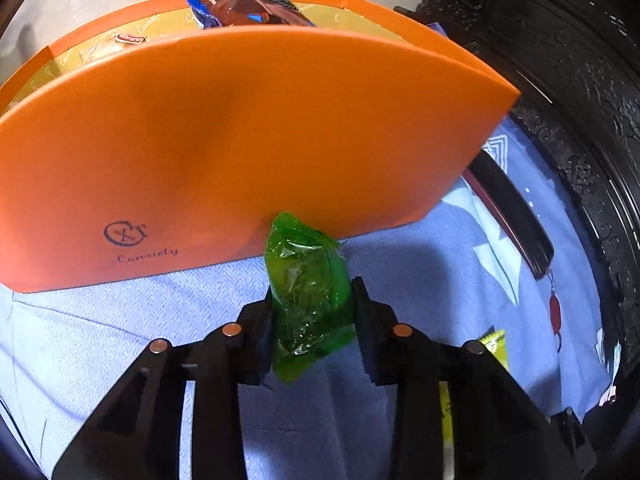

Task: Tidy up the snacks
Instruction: 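Grasp the yellow seed bag with the right tool while the left grasps the green candy, then carry both held snacks over the orange box and open both tools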

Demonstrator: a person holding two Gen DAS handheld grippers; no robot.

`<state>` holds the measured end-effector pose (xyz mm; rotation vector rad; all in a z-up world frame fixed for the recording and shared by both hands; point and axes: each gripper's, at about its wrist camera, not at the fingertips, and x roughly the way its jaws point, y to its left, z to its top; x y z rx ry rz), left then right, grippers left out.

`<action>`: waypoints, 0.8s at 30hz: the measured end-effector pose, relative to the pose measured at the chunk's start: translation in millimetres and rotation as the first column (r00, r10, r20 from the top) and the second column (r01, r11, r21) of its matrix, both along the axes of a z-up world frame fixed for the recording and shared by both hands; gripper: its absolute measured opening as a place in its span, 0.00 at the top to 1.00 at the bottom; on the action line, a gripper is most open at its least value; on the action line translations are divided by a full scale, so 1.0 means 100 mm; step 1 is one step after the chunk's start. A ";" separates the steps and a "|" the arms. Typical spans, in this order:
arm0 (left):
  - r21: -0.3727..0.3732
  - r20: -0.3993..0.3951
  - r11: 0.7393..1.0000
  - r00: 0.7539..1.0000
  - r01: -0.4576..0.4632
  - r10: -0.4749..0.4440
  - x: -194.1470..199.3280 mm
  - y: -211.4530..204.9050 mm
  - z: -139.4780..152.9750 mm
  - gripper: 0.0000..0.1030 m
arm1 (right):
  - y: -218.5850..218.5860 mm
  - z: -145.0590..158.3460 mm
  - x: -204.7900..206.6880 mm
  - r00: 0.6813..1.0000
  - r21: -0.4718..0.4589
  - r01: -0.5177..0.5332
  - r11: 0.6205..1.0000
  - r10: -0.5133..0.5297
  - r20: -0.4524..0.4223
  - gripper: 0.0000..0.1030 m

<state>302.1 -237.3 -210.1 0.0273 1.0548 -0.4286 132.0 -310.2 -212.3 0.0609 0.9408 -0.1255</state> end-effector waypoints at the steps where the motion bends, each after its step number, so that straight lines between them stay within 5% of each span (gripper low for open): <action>1: -0.013 0.011 1.000 1.000 -0.001 0.001 -0.04 0.03 0.04 0.68 | 0.00 0.00 0.00 1.000 0.000 0.000 1.000 0.000 0.000 0.26; 17: -0.020 0.160 0.995 0.982 -0.101 0.103 -0.58 0.95 0.80 0.68 | 0.24 0.19 -0.15 0.999 -0.024 -0.029 0.999 0.029 0.026 0.36; 24: -0.043 0.151 0.987 0.975 -0.156 0.160 -0.72 1.38 0.82 0.68 | 0.45 0.19 -0.15 0.998 -0.016 -0.067 0.998 0.066 -0.013 0.37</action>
